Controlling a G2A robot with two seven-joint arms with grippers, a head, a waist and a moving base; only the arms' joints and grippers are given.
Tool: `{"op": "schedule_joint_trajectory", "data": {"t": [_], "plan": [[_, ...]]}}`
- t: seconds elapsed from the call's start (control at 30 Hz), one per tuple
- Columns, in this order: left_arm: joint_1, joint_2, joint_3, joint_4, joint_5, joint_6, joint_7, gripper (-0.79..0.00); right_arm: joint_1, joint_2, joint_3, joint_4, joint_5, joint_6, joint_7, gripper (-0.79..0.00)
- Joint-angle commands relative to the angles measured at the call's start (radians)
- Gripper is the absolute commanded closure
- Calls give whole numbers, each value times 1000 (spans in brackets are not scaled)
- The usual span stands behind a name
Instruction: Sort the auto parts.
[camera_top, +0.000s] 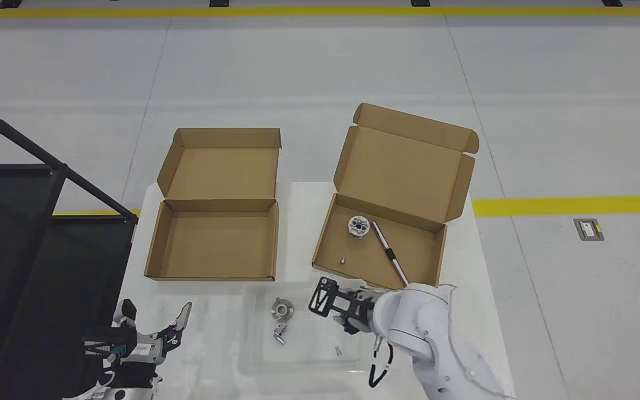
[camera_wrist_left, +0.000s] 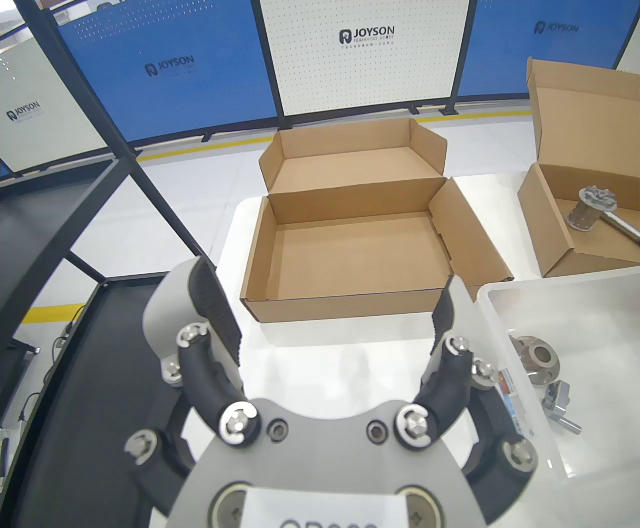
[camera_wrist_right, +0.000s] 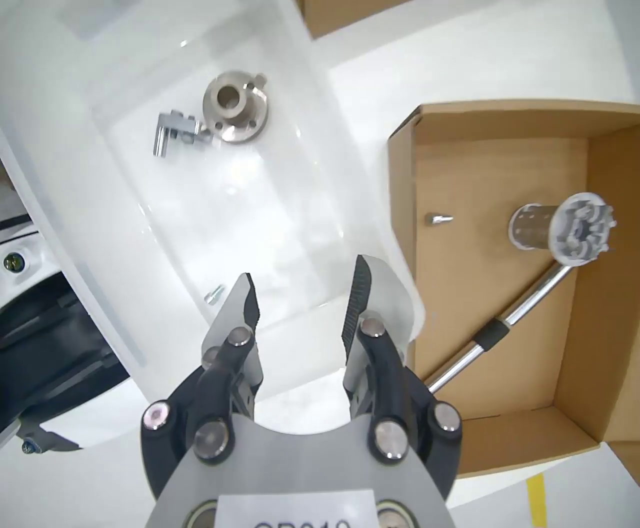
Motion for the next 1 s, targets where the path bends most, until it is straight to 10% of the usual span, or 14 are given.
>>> {"op": "schedule_joint_trajectory", "data": {"t": [0.0, 0.97], "plan": [[0, 0, 0, 0, 0, 0, 0, -785, 7, 7, -27, 23, 8, 11, 10, -391], [0, 0, 0, 0, 0, 0, 0, -785, 217, 41, -378, 270, 253, 183, 181, -345]]}}
